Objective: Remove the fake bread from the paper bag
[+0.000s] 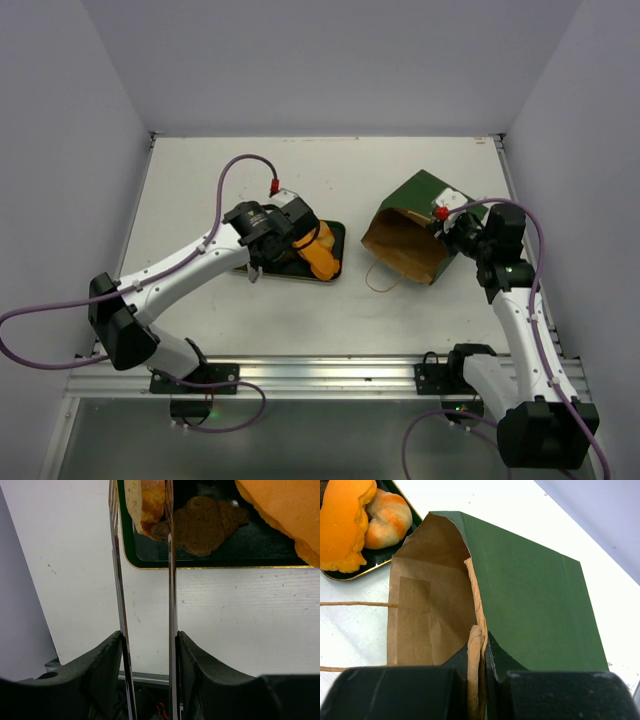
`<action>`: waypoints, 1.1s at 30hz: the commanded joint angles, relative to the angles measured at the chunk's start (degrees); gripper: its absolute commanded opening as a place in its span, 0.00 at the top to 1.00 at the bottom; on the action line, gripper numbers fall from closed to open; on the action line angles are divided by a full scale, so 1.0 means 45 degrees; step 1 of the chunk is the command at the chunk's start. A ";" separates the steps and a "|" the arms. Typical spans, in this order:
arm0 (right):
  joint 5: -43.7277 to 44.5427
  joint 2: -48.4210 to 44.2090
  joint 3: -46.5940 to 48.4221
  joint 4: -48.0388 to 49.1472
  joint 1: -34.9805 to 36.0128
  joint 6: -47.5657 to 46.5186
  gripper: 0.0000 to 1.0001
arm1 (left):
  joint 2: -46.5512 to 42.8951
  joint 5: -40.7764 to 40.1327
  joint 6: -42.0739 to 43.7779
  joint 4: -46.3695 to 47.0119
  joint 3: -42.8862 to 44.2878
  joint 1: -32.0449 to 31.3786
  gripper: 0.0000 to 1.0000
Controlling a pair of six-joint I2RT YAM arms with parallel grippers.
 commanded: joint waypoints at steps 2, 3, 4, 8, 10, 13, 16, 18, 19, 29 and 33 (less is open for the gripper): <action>0.0005 -0.0075 0.0008 0.0441 -0.0034 0.0065 1.00 | -0.0567 -0.0035 -0.0199 -0.0144 0.0878 -0.0081 0.51; -0.0015 -0.0055 0.0027 0.0461 -0.0034 0.0046 1.00 | -0.0606 0.0023 -0.0199 -0.0144 0.1053 -0.0101 0.52; -0.0015 -0.0036 0.0008 0.0461 -0.0034 0.0026 1.00 | -0.0683 0.0101 -0.0179 -0.0144 0.1171 -0.0120 0.53; -0.0073 0.0003 0.0008 0.0441 -0.0034 0.0026 1.00 | -0.0996 0.0355 -0.0238 -0.0125 0.1776 -0.0217 0.57; -0.0054 0.0062 0.0028 0.0403 -0.0034 0.0026 1.00 | -0.1386 0.0685 -0.0257 0.0089 0.2031 -0.0238 0.59; -0.0015 0.0179 0.0086 0.0383 -0.0034 0.0026 1.00 | -0.2303 0.1833 -0.0102 0.1219 0.1915 -0.0238 0.60; 0.0044 0.0238 0.0125 0.0383 -0.0034 0.0045 1.00 | -0.3533 0.3730 -0.0003 0.3074 0.1196 -0.0218 0.61; 0.0083 0.0277 0.0184 0.0325 -0.0034 0.0026 1.00 | -0.4332 0.4590 -0.0139 0.4262 0.0764 -0.0218 0.61; 0.0102 0.0315 0.0203 0.0285 -0.0034 0.0045 1.00 | -0.4549 0.5406 -0.0198 0.4637 0.0549 -0.0199 0.61; 0.0414 0.0589 0.0437 0.0187 -0.0113 0.0104 1.00 | -0.6699 1.1153 -0.2267 1.1095 -0.4795 -0.0179 0.61; 0.0532 0.0687 0.0516 0.0090 -0.0132 0.0026 1.00 | -0.6798 1.2637 -0.3321 1.3245 -0.6537 -0.0179 0.62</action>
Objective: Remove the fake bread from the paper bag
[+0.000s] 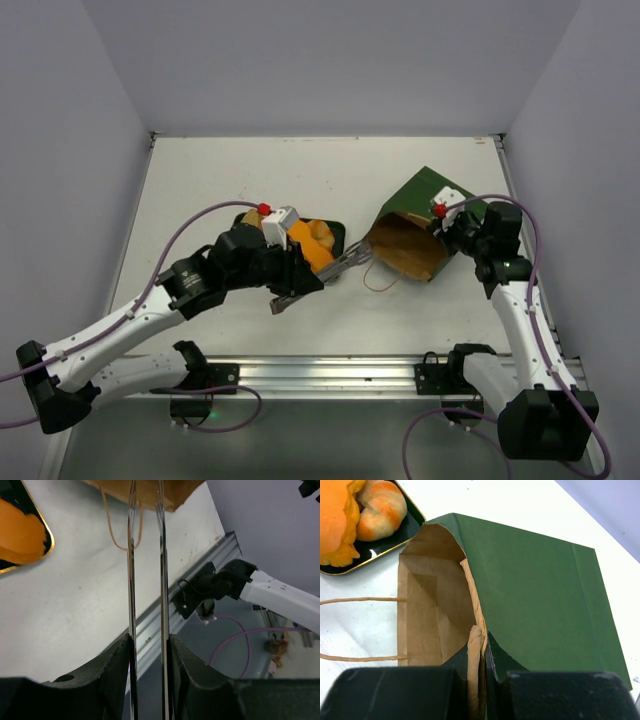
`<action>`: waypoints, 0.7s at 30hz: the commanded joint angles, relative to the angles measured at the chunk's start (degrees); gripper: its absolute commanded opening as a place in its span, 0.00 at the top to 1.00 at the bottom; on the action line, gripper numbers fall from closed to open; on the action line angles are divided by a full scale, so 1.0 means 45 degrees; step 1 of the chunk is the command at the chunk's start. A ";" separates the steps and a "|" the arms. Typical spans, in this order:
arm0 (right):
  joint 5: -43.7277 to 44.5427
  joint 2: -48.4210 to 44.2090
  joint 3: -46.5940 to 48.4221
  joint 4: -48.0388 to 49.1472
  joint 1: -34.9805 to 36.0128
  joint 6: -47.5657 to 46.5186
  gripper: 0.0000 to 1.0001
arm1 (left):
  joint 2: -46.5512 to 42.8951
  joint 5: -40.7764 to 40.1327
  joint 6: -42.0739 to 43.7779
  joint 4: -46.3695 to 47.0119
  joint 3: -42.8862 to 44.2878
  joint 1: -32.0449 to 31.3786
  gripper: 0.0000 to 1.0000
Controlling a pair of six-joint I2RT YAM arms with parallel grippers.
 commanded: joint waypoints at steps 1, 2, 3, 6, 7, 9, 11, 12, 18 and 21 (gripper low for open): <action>0.0294 0.0099 0.0550 0.0032 -0.0122 -0.0013 1.00 | -0.0085 0.2620 -0.1293 0.3747 -0.1160 -0.0024 0.62; 0.0255 0.0119 0.0569 -0.0008 -0.0122 -0.0033 1.00 | -0.0046 0.2699 -0.1429 0.4118 -0.1356 -0.0024 0.62; 0.0236 0.0138 0.0608 -0.0066 -0.0122 -0.0071 1.00 | 0.0070 0.2952 -0.1740 0.4973 -0.1532 -0.0024 0.62; 0.0119 0.0197 0.0706 -0.0261 -0.0142 -0.0189 1.00 | 0.0617 0.3129 -0.2307 0.6520 -0.2079 -0.0024 0.62; 0.0060 0.0216 0.0745 -0.0320 -0.0142 -0.0208 1.00 | 0.0792 0.3188 -0.2522 0.7220 -0.2370 -0.0024 0.62; -0.0076 0.0236 0.0784 -0.0418 -0.0161 -0.0247 1.00 | 0.1492 0.3266 -0.3320 0.8823 -0.2742 -0.0024 0.62; -0.0135 0.0256 0.0765 -0.0457 -0.0142 -0.0287 1.00 | 0.2370 0.3267 -0.3714 0.9917 -0.3075 0.0015 0.61; -0.0136 0.0256 0.0765 -0.0477 -0.0161 -0.0287 1.00 | 0.2686 0.3035 -0.3929 1.0116 -0.3076 0.0035 0.61; -0.0214 0.0236 0.0746 -0.0457 -0.0181 -0.0287 1.00 | 0.4757 0.2350 -0.4711 1.1542 -0.2726 0.0172 0.61; -0.0272 0.0236 0.0745 -0.0457 -0.0181 -0.0306 1.00 | 0.5655 0.1902 -0.4906 1.1797 -0.2259 0.0191 0.61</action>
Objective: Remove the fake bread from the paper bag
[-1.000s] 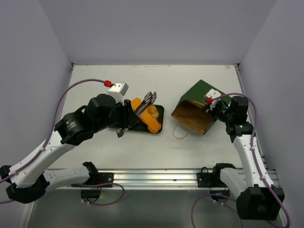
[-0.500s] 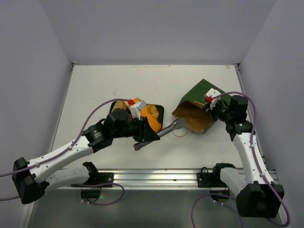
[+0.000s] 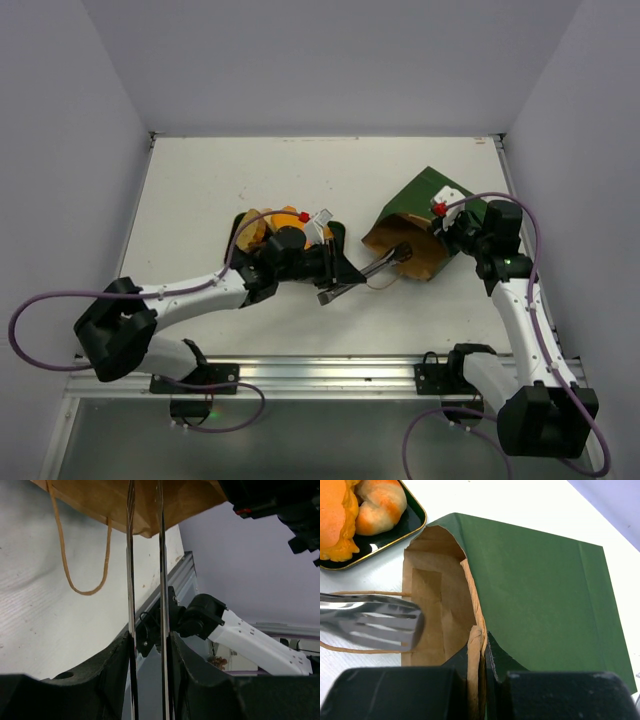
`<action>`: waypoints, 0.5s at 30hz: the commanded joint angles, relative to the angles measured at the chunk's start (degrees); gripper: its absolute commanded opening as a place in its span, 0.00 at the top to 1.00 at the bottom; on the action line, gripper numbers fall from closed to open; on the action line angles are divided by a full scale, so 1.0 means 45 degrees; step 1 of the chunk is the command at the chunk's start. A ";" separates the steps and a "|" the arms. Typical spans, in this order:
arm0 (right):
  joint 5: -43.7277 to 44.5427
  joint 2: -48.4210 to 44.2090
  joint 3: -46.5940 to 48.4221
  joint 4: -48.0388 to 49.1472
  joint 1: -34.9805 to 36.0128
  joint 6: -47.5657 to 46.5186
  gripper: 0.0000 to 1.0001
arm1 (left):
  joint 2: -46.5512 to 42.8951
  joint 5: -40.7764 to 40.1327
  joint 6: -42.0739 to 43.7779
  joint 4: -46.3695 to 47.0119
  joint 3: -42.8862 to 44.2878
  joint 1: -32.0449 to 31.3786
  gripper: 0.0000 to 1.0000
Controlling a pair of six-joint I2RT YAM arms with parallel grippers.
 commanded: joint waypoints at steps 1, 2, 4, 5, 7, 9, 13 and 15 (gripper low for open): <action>-0.0360 0.0027 0.0488 0.0004 -0.0040 -0.0112 1.00 | 0.0692 -0.0616 -0.0691 0.1903 0.0837 0.0099 0.61; -0.0379 0.0008 0.0488 0.0023 -0.0059 -0.0112 1.00 | 0.1198 -0.0791 -0.0982 0.2136 0.0916 0.0099 0.60; -0.0438 0.0027 0.0468 -0.0015 -0.0040 -0.0112 1.00 | 0.1747 -0.1299 -0.1334 0.2508 0.1131 0.0099 0.60; -0.0457 0.0027 0.0468 0.0004 -0.0040 -0.0112 1.00 | 0.2349 -0.1475 -0.1820 0.2935 0.1189 0.0099 0.60; -0.0477 0.0008 0.0449 0.0023 -0.0040 -0.0151 1.00 | 0.3035 -0.1788 -0.2291 0.3484 0.1579 0.0080 0.60; -0.0497 0.0008 0.0410 0.0043 -0.0040 -0.0170 1.00 | 0.4031 -0.2179 -0.2975 0.3856 0.1969 0.0080 0.59; -0.0535 -0.0012 0.0351 0.0062 -0.0040 -0.0190 1.00 | 0.5437 -0.3037 -0.3990 0.4014 0.3062 0.0041 0.58; -0.0613 0.0008 0.0351 0.0063 -0.0040 -0.0170 1.00 | 0.5791 -0.3466 -0.4480 0.4130 0.3318 0.0041 0.57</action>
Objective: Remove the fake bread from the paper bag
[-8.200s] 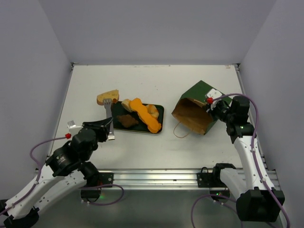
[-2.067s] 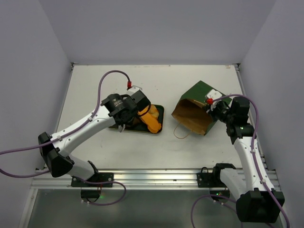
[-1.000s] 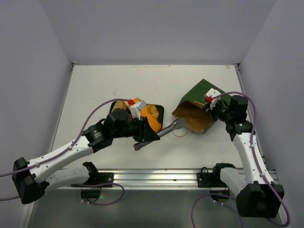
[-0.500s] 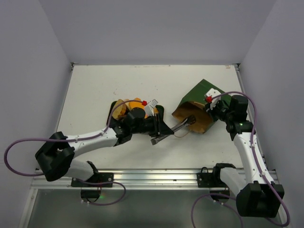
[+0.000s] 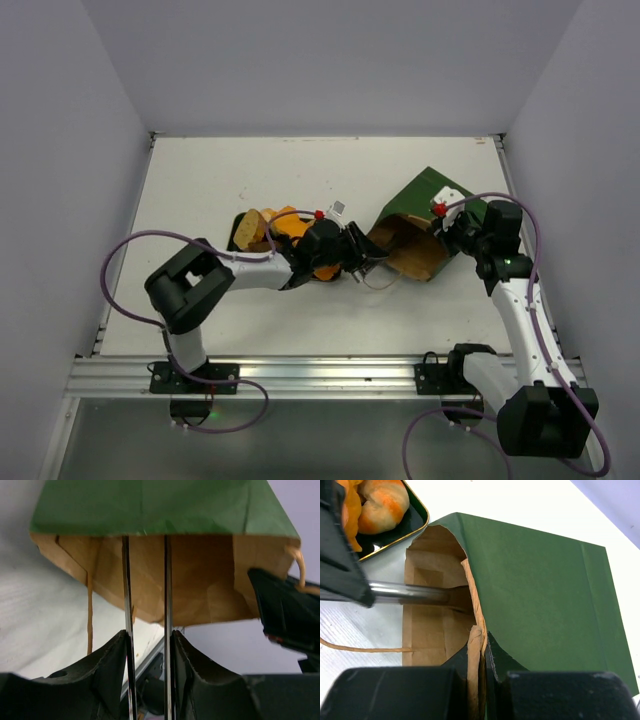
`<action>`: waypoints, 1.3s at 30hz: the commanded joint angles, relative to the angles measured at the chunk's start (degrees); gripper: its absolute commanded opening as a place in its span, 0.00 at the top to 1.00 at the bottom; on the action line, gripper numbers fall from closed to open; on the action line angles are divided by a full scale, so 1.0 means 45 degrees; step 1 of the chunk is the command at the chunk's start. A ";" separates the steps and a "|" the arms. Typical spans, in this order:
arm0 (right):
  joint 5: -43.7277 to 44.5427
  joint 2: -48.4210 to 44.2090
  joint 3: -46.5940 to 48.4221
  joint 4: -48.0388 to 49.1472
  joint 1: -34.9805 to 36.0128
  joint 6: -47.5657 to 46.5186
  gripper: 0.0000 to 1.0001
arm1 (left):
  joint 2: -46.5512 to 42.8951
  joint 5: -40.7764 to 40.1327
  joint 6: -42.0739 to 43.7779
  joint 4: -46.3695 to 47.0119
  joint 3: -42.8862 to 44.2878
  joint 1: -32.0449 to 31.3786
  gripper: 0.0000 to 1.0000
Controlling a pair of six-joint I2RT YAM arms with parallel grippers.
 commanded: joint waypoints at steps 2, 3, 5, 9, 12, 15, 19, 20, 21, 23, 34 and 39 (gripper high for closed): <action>-0.0546 0.0027 0.0351 0.0121 -0.0035 -0.0141 1.00 | 0.0731 -0.1453 -0.1537 0.1203 0.1351 0.0002 0.54; -0.0546 0.0008 0.0351 0.0121 -0.0035 -0.0141 1.00 | 0.0869 -0.1822 -0.1655 0.1105 0.1509 -0.0057 0.53; -0.0604 0.0027 0.0332 0.0140 -0.0035 -0.0122 1.00 | 0.1317 -0.2001 -0.1986 0.1142 0.1957 -0.0096 0.51; -0.0683 0.0008 0.0332 0.0140 -0.0035 -0.0122 1.00 | 0.1924 -0.2293 -0.2398 0.0968 0.2680 -0.0291 0.50; -0.0741 -0.0012 0.0312 0.0121 -0.0035 -0.0141 1.00 | 0.2276 -0.2488 -0.2613 0.0694 0.3188 -0.0427 0.50; -0.0780 -0.0031 0.0312 0.0102 -0.0016 -0.0161 1.00 | 0.2549 -0.2646 -0.2828 0.0596 0.3540 -0.0526 0.50; -0.0819 -0.0031 0.0292 0.0121 -0.0035 -0.0161 1.00 | 0.2804 -0.2744 -0.2984 0.0225 0.3854 -0.0643 0.50; -0.0839 -0.0012 0.0292 0.0121 -0.0016 -0.0161 1.00 | 0.2823 -0.2782 -0.2985 0.0147 0.3912 -0.0662 0.50; -0.0839 -0.0031 0.0292 0.0121 -0.0035 -0.0161 1.00 | 0.2882 -0.2822 -0.3004 -0.0066 0.4010 -0.0682 0.50; -0.0858 -0.0012 0.0292 0.0121 -0.0016 -0.0180 1.00 | 0.2921 -0.2958 -0.2926 -0.0360 0.4166 -0.0701 0.49; -0.0937 -0.0031 0.0273 0.0102 -0.0035 -0.0180 1.00 | 0.3039 -0.3388 -0.2926 -0.1494 0.4655 -0.0858 0.49; -0.0937 -0.0031 0.0234 0.0121 -0.0035 -0.0200 1.00 | 0.2999 -0.3447 -0.2906 -0.1514 0.4694 -0.0858 0.49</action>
